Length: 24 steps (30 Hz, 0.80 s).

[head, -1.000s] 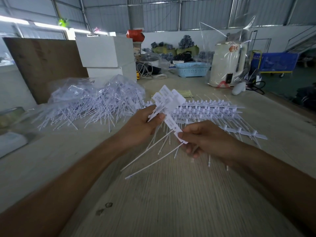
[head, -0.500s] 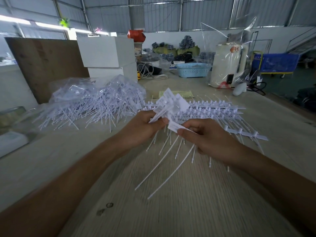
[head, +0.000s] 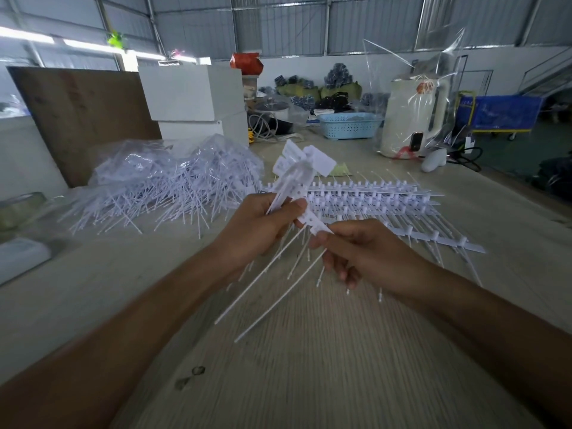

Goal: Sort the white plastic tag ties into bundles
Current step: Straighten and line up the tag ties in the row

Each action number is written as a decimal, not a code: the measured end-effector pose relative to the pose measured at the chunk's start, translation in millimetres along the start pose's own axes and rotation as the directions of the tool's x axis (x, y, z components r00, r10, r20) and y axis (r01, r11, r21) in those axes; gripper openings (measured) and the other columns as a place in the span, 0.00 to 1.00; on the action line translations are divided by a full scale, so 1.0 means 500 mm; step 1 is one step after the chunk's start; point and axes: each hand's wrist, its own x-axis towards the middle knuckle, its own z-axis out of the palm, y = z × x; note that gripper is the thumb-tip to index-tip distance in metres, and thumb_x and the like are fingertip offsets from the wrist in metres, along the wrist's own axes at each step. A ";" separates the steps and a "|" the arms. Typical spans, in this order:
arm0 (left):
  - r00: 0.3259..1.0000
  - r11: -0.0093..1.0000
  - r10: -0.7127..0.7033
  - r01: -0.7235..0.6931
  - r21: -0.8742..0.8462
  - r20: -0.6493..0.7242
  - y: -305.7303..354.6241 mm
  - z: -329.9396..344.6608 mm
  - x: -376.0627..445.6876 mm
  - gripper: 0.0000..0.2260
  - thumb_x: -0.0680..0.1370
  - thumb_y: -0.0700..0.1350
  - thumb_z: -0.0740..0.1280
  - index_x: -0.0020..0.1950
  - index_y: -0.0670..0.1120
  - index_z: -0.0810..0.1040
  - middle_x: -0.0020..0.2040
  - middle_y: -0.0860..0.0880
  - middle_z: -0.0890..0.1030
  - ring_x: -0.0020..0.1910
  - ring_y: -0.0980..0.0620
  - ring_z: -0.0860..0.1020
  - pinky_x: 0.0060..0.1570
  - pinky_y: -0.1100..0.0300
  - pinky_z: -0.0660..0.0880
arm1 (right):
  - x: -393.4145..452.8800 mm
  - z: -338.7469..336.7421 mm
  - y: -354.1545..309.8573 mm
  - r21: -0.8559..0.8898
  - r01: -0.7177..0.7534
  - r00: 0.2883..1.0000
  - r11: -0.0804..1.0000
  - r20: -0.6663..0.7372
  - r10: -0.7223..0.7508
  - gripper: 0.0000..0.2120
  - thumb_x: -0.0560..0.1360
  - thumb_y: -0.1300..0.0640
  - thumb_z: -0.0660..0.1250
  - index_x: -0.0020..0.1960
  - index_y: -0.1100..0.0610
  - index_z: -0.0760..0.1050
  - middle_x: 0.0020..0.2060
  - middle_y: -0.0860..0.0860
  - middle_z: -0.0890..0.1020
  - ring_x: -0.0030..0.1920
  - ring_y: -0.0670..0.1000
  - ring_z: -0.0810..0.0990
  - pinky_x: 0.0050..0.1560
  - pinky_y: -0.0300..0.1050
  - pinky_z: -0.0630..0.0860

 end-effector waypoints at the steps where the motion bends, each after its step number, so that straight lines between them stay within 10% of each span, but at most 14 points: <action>1: 1.000 1.000 0.002 -0.002 0.011 0.001 -0.001 0.001 0.000 0.18 0.80 0.51 0.68 0.30 0.51 0.75 0.25 0.53 0.64 0.22 0.56 0.60 0.23 0.66 0.58 | -0.001 -0.001 -0.001 -0.014 0.031 0.999 0.999 -0.016 -0.031 0.11 0.80 0.53 0.66 0.48 0.59 0.84 0.29 0.51 0.79 0.28 0.50 0.76 0.27 0.41 0.74; 8: 0.998 0.991 0.064 -0.063 0.115 -0.006 -0.004 0.011 -0.005 0.24 0.79 0.51 0.70 0.36 0.32 0.70 0.28 0.45 0.66 0.27 0.51 0.66 0.33 0.59 0.62 | -0.007 0.011 -0.005 -0.373 0.277 0.939 0.886 -0.093 -0.332 0.17 0.79 0.58 0.68 0.33 0.63 0.77 0.23 0.54 0.70 0.24 0.45 0.66 0.28 0.39 0.63; 16: 0.999 0.979 0.038 -0.030 0.203 -0.037 0.004 0.018 -0.004 0.19 0.79 0.47 0.70 0.30 0.45 0.70 0.23 0.50 0.66 0.21 0.55 0.64 0.25 0.63 0.61 | -0.016 0.012 -0.010 -0.840 0.347 0.829 0.418 0.067 -0.556 0.16 0.75 0.60 0.69 0.32 0.54 0.67 0.29 0.45 0.67 0.26 0.49 0.68 0.27 0.45 0.67; 24: 0.989 0.981 0.107 -0.122 0.149 0.107 -0.003 0.016 -0.004 0.12 0.78 0.51 0.72 0.35 0.50 0.80 0.29 0.49 0.72 0.28 0.56 0.69 0.30 0.68 0.65 | 0.003 0.001 -0.013 -0.473 0.207 0.901 0.857 -0.249 -0.355 0.21 0.80 0.55 0.67 0.32 0.66 0.71 0.23 0.56 0.68 0.25 0.44 0.64 0.29 0.36 0.60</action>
